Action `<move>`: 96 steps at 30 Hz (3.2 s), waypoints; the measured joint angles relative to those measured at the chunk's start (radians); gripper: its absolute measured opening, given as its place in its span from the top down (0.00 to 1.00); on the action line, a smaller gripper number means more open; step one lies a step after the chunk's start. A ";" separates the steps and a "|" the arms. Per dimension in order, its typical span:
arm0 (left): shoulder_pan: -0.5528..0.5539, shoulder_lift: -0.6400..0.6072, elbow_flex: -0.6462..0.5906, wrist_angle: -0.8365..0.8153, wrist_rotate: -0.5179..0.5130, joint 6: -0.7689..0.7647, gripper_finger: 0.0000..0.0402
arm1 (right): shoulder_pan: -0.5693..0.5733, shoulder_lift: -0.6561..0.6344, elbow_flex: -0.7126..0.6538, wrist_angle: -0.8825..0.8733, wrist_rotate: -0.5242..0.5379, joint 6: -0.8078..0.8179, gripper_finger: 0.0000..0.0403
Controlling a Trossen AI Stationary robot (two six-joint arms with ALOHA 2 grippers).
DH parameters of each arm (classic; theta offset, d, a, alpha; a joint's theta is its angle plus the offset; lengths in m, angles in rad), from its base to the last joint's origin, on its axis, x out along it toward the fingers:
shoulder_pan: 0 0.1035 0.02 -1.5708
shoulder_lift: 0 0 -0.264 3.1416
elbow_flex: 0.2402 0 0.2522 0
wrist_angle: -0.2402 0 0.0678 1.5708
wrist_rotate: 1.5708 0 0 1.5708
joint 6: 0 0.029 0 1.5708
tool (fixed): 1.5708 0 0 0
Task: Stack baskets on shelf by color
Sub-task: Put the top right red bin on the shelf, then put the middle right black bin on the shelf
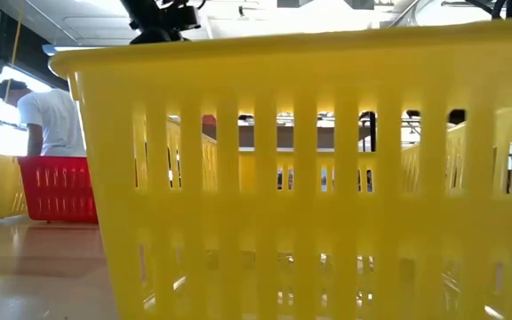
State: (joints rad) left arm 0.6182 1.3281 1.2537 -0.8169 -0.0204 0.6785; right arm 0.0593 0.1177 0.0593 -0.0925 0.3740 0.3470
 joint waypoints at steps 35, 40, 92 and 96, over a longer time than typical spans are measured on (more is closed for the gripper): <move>0.071 0.055 -0.001 -0.063 0.073 -0.047 0.94 | 0.000 0.000 0.000 0.000 -0.052 0.575 0.67; 0.071 0.055 -0.001 -0.063 0.064 -0.047 0.90 | 0.000 0.000 0.000 0.000 -0.051 0.571 0.67; -0.194 -0.143 0.000 -0.037 -0.018 -0.681 0.63 | 0.035 0.512 0.686 -0.809 -0.582 0.491 0.67; -0.225 -0.143 0.000 -0.039 -0.017 -0.726 0.63 | 0.102 0.560 0.686 -0.809 -0.603 0.499 0.67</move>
State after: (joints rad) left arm 0.3935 1.1854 1.2537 -0.8555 -0.0374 -0.0476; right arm 0.1615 0.6781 0.7456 -0.9016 -0.2287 0.8455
